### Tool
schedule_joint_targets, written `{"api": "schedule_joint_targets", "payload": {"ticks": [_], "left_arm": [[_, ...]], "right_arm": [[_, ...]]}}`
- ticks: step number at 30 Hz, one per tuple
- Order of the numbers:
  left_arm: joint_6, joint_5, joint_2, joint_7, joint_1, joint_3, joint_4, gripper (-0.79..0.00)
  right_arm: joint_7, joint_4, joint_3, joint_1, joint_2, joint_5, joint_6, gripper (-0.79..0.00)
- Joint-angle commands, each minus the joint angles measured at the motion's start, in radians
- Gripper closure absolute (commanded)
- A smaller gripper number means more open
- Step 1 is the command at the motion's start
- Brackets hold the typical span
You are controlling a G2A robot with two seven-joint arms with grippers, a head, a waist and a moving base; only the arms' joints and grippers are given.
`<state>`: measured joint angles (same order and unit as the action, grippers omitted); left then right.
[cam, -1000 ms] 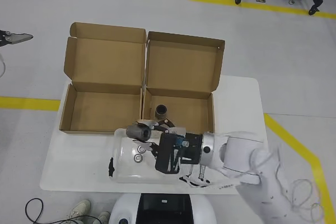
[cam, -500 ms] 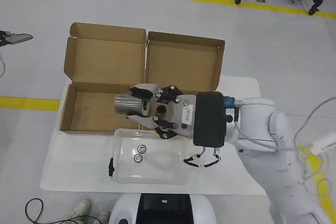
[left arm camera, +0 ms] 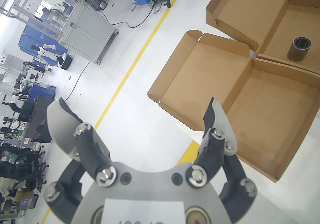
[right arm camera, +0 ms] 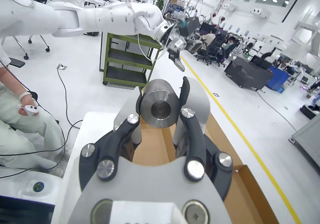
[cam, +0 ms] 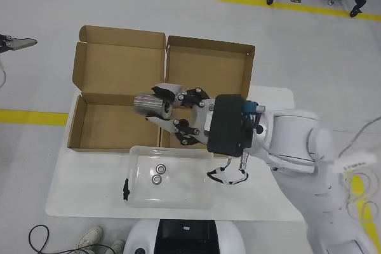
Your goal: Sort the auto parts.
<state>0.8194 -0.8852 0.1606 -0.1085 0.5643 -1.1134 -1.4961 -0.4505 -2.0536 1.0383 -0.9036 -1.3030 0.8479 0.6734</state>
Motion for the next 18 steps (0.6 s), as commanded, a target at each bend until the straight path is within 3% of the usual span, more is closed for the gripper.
{"api": "schedule_joint_targets", "payload": {"ticks": [1,18], "left_arm": [[0.0,0.0,0.0,0.0,0.0,0.0,0.0,-0.785],[0.0,0.0,0.0,0.0,0.0,0.0,0.0,-0.785]], "right_arm": [[-0.021,0.008,-0.009,-0.029,0.003,0.033,-0.011,0.0],[-0.178,0.072,-0.058,-0.176,0.027,0.237,-0.093,0.0]]}}
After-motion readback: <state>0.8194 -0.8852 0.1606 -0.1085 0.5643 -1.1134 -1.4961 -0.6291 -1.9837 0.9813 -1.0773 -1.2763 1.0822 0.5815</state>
